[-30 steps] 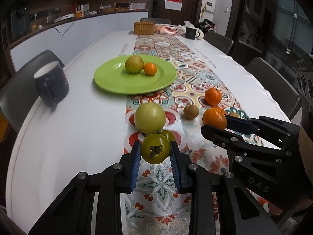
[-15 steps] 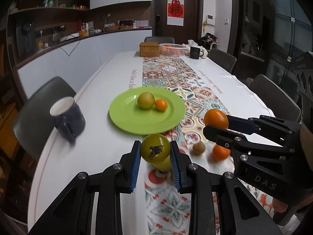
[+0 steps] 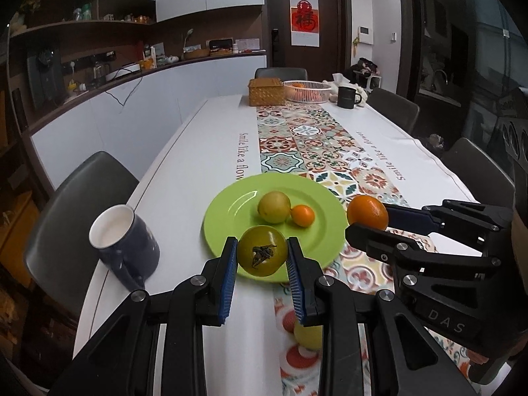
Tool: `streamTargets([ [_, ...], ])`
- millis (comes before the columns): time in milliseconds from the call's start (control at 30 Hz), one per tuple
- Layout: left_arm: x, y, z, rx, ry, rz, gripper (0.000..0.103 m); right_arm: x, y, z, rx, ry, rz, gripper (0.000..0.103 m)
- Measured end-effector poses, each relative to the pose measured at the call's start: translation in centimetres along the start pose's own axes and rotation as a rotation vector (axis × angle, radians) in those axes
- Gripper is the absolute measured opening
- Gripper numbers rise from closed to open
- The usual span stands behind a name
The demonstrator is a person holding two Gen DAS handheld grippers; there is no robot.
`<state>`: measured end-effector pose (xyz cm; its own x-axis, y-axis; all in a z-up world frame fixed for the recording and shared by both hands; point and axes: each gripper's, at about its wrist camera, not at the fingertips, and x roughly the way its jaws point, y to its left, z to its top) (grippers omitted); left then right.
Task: Organize fruits
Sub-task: 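Carry both fruits onto the green plate and open both tools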
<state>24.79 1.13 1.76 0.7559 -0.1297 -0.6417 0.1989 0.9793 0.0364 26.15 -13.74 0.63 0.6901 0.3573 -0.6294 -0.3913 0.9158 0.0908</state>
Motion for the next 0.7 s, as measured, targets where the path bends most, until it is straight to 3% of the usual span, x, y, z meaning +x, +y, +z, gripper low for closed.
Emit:
streamTargets([
  [233, 4.2, 0.9, 1.1, -0.008, 0.065, -0.013, 0.029, 3.6, -1.5, 1.4, 0.035, 0.057, -0.011, 0.033],
  [467, 9.9, 1.5, 0.6, -0.026, 0.192, -0.045, 0.029, 8.3, -3.1, 1.3, 0.106, 0.174, 0.006, 0.033],
  [700, 12.0, 1.5, -0.1, -0.028, 0.243, -0.065, 0.029, 10.6, -3.8, 0.7, 0.128, 0.228, 0.001, 0.033],
])
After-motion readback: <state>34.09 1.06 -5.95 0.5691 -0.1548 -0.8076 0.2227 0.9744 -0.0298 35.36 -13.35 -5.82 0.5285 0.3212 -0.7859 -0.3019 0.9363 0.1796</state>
